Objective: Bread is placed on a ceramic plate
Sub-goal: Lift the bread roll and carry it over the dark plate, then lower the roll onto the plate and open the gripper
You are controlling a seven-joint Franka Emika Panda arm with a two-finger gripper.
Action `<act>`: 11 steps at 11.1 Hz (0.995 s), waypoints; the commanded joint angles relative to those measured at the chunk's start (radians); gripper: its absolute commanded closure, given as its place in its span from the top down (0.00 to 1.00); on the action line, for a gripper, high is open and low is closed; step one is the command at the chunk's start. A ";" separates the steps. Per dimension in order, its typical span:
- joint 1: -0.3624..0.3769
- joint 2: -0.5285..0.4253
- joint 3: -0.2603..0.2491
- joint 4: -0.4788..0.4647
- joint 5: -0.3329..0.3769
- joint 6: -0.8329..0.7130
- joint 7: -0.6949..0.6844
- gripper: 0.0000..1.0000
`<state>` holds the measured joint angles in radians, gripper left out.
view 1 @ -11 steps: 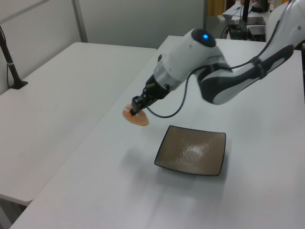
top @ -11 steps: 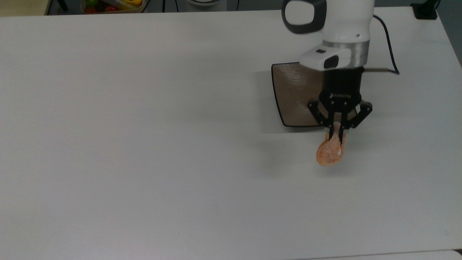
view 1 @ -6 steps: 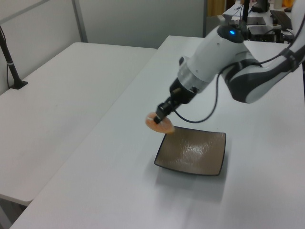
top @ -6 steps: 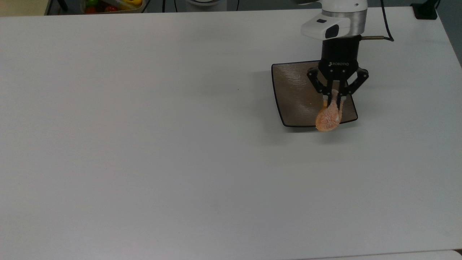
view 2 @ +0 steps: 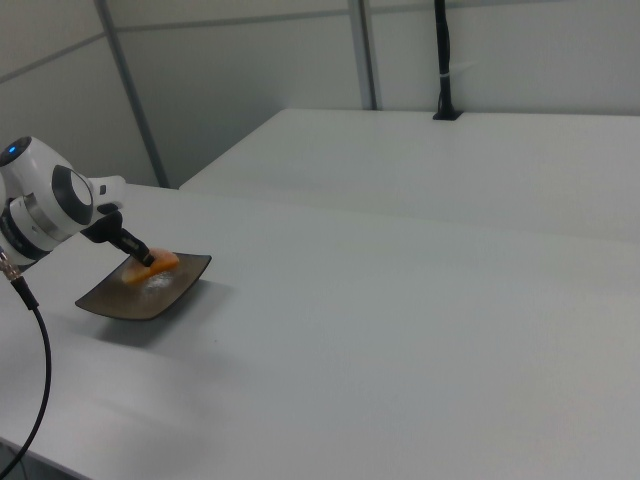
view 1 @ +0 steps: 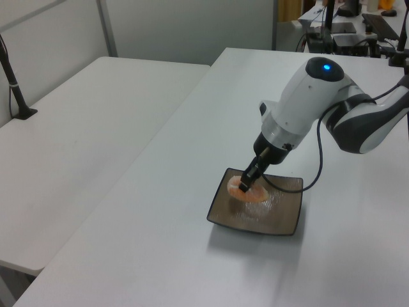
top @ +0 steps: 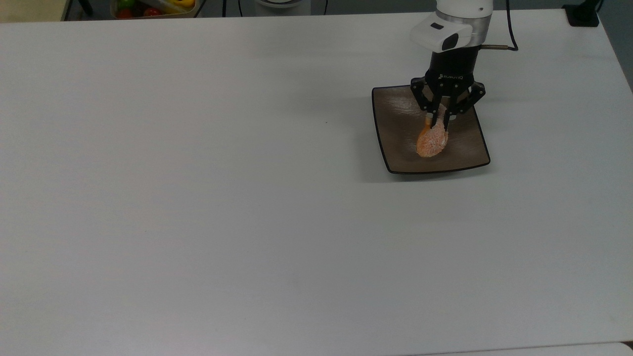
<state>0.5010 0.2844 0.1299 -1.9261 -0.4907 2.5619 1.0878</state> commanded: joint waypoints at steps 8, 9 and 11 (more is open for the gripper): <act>-0.012 -0.011 0.010 -0.016 -0.016 -0.037 -0.014 1.00; -0.019 -0.014 0.010 -0.004 -0.016 -0.076 -0.029 1.00; -0.048 -0.051 0.011 -0.001 0.051 -0.181 -0.151 1.00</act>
<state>0.4863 0.2821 0.1334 -1.9336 -0.4908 2.5016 1.0589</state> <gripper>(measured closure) 0.000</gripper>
